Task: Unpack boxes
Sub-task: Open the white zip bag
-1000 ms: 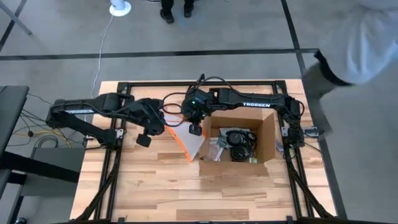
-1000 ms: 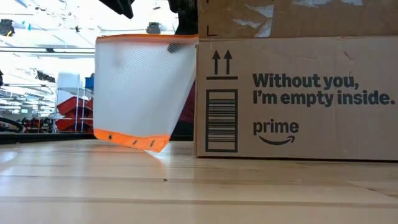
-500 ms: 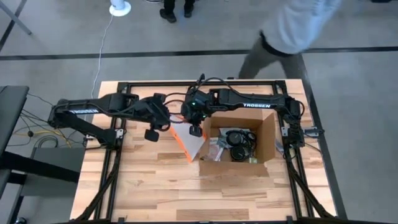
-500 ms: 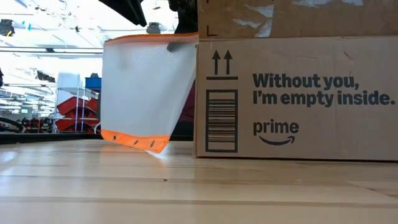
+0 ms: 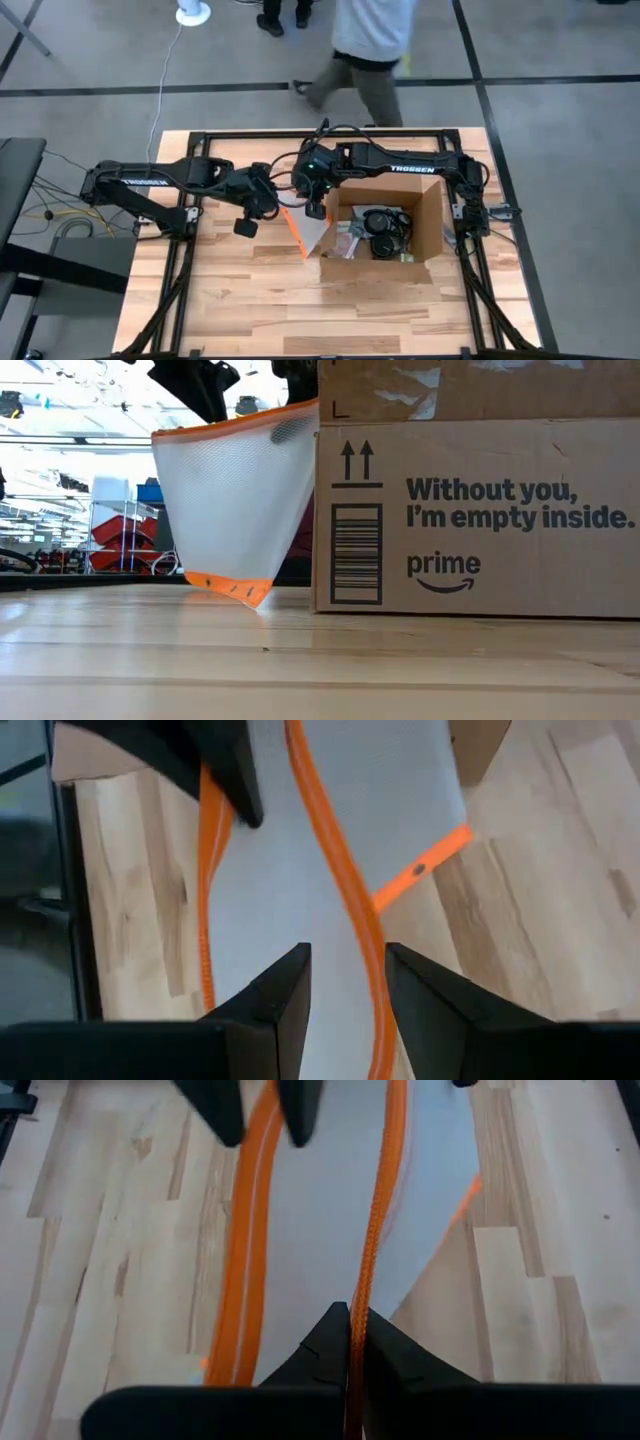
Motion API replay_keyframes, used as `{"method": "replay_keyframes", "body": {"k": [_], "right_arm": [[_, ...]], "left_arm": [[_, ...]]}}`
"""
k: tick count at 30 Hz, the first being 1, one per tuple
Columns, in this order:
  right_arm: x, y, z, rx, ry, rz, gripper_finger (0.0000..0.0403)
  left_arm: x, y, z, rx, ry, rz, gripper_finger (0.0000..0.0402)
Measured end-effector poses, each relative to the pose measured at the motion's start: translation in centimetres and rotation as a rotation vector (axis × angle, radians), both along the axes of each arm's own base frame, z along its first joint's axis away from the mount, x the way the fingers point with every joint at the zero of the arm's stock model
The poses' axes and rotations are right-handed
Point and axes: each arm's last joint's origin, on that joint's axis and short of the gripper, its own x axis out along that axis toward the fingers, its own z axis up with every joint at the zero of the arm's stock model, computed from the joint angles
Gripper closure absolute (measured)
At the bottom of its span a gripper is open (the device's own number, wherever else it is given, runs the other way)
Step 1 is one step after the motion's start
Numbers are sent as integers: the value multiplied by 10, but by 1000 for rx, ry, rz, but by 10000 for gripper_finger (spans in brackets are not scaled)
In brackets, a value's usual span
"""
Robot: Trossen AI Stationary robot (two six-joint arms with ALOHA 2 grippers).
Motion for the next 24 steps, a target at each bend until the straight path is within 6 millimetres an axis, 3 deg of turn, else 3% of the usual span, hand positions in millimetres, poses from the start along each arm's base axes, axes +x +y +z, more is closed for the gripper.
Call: {"method": "replay_keyframes", "body": {"k": [5, 17, 24], "right_arm": [[0, 0, 0, -1, -3, 0, 403], [0, 0, 0, -6, 1, 7, 403], [0, 0, 0, -7, 0, 9, 403]], "left_arm": [[-1, 0, 13, -29, -39, 17, 286], [6, 3, 9, 56, -64, 81, 286], [19, 2, -10, 24, 55, 65, 286]]}}
